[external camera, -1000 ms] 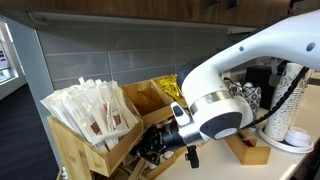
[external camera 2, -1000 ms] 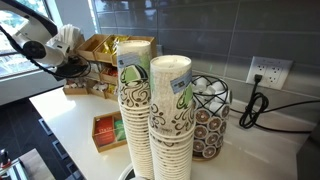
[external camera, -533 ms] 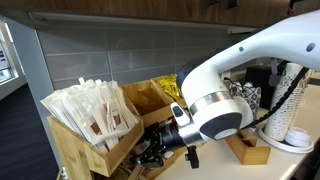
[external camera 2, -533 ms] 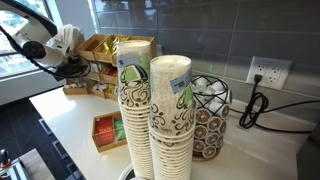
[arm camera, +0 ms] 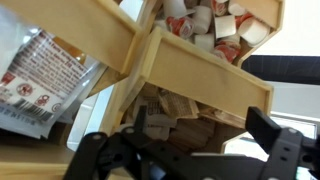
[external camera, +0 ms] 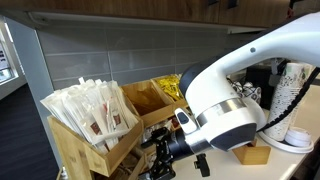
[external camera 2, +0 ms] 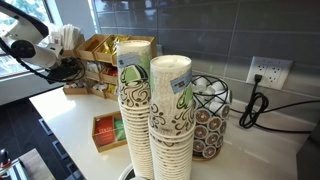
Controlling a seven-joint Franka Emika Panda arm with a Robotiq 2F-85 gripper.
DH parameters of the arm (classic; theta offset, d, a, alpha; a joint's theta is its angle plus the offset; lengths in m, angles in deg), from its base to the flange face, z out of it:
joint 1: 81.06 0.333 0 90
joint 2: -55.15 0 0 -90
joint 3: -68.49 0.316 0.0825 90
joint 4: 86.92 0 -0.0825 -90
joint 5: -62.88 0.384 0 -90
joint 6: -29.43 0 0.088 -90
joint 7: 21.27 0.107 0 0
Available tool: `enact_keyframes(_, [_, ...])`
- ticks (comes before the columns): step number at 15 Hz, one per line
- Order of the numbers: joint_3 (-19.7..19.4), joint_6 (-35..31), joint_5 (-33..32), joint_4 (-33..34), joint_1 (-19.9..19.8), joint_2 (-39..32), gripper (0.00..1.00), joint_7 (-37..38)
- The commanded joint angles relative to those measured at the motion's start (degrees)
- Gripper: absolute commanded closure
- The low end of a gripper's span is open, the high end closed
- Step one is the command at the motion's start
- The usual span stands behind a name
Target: Put one brown sachet from the counter on the middle shelf of the stand on the left
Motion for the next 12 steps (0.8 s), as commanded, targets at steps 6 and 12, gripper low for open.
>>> enact_keyframes(6, [-1.41, -10.51, -8.97, -8.22, 9.30, 6.75, 0.00, 16.76])
enact_keyframes(12, [4.48, -14.41, -23.76, -14.81, 7.13, 9.62, 0.00, 40.74])
